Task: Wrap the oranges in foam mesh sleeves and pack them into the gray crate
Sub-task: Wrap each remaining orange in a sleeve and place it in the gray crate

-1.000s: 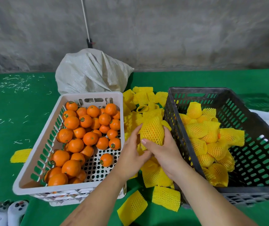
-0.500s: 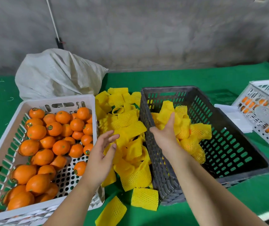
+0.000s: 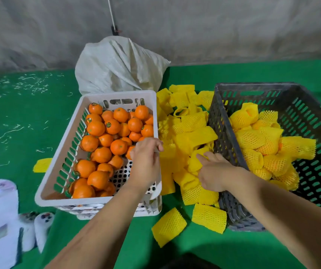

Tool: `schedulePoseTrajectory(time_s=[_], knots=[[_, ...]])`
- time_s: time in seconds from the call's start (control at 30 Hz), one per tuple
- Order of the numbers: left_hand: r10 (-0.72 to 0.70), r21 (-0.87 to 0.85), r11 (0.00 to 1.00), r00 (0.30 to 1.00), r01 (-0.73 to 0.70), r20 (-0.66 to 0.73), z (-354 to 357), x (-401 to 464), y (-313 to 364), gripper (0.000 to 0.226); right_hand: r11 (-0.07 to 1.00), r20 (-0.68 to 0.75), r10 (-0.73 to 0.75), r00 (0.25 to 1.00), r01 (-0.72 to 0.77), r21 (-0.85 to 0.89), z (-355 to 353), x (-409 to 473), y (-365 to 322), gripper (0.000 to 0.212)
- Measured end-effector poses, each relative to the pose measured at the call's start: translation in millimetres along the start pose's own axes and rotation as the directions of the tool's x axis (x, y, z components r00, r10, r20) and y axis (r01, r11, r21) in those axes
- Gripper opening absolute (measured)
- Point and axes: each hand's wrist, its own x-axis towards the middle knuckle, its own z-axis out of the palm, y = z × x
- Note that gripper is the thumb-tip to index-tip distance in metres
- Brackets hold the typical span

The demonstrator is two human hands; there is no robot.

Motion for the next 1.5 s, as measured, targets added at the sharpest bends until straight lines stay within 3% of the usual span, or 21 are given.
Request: schedulePoseTrajectory(time_s=[0.03, 0.1, 0.2, 0.3, 0.43, 0.67, 0.87, 1.0, 1.1, 1.2, 1.3, 1.4, 1.5], knots=[[-0.010, 0.206, 0.978, 0.997, -0.007, 0.081, -8, 3, -12, 0.033, 0.999, 0.089, 0.034, 0.995, -0.031, -0.035, 1, 2, 1, 0.032], [-0.160, 0.503, 0.864, 0.943, -0.008, 0.291, -19, 9, -34, 0.037, 0.997, 0.172, 0.052, 0.984, -0.042, -0.064, 1, 5, 3, 0.040], [-0.425, 0.683, 0.730, 0.767, -0.024, 0.482, -24, 13, -64, 0.054, 1.000, 0.164, 0.003, 0.986, 0.001, -0.021, 3, 12, 4, 0.041], [-0.573, 0.809, 0.587, 0.687, -0.037, 0.447, -24, 9, -93, 0.074, 1.000, 0.077, -0.029, 0.997, 0.028, 0.011, 8, 18, 8, 0.043], [-0.779, 0.839, 0.524, 0.480, 0.144, 0.404, -30, 13, -114, 0.090, 0.993, -0.052, -0.030, 0.998, 0.035, 0.109, 8, 24, 11, 0.052], [-0.835, 0.941, 0.334, 0.479, 0.053, 0.270, -29, 14, -117, 0.089, 0.937, -0.259, 0.006, 0.966, 0.085, 0.338, 3, 26, 14, 0.049], [-0.854, 0.972, 0.209, 0.505, 0.104, 0.129, -30, 14, -112, 0.077, 0.884, -0.358, 0.050, 0.933, 0.125, 0.450, -4, 21, 12, 0.034], [-0.896, 0.965, 0.216, 0.423, 0.152, 0.134, -28, 11, -108, 0.094, 0.851, -0.367, 0.058, 0.928, 0.146, 0.505, -6, 17, 9, 0.023], [-0.930, 0.957, 0.203, 0.348, 0.205, 0.123, -25, 11, -99, 0.105, 0.838, -0.375, 0.066, 0.925, 0.152, 0.524, -7, 15, 7, 0.035], [-0.903, 0.946, 0.250, 0.402, 0.208, 0.151, -28, 11, -94, 0.092, 0.818, -0.417, 0.082, 0.905, 0.178, 0.547, -8, 16, 6, 0.053], [-0.822, 0.898, 0.401, 0.503, 0.182, 0.265, -35, 17, -85, 0.067, 0.805, -0.463, 0.085, 0.882, 0.214, 0.554, -8, 18, 6, 0.038], [-0.638, 0.746, 0.626, 0.699, 0.227, 0.322, -44, 27, -66, 0.031, 0.777, -0.523, 0.075, 0.849, 0.279, 0.565, -6, 18, 8, 0.028], [-0.332, 0.348, 0.904, 0.922, 0.250, 0.201, -49, 32, -40, 0.025, 0.699, -0.548, 0.148, 0.823, 0.305, 0.647, -7, 20, 10, 0.018]])
